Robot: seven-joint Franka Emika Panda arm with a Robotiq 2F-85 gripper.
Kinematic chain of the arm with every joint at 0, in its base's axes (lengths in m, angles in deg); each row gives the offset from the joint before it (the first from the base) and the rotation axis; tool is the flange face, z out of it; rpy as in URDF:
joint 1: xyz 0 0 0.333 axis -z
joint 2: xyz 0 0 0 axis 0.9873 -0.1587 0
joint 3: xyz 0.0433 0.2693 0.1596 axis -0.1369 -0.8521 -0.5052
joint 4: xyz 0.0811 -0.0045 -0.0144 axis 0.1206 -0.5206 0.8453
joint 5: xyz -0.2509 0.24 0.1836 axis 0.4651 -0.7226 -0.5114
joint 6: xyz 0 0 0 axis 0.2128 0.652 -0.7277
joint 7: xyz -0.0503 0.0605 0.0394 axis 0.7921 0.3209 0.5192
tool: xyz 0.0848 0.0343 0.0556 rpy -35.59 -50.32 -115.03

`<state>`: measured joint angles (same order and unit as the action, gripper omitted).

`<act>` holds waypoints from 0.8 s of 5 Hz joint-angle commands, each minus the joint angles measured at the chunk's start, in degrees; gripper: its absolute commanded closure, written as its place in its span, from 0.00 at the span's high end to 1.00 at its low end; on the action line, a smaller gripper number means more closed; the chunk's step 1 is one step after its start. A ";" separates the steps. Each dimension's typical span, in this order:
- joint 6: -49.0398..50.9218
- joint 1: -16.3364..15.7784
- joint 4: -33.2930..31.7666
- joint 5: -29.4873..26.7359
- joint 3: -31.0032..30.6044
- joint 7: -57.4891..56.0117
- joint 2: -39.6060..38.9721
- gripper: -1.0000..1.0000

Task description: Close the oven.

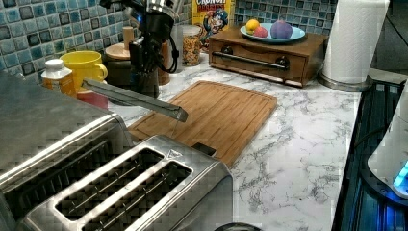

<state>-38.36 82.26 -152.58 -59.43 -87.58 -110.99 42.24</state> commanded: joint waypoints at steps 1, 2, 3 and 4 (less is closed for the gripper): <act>-1.72 -12.99 9.10 14.88 -6.62 22.60 5.19 0.00; -2.77 -19.18 9.16 26.15 -1.89 32.41 6.97 0.00; -1.77 -18.31 11.17 32.25 -3.02 39.05 6.62 0.00; -2.71 -21.73 11.30 37.65 -2.22 46.46 9.15 0.00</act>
<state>-42.05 64.13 -147.83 -24.25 -87.82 -69.72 46.49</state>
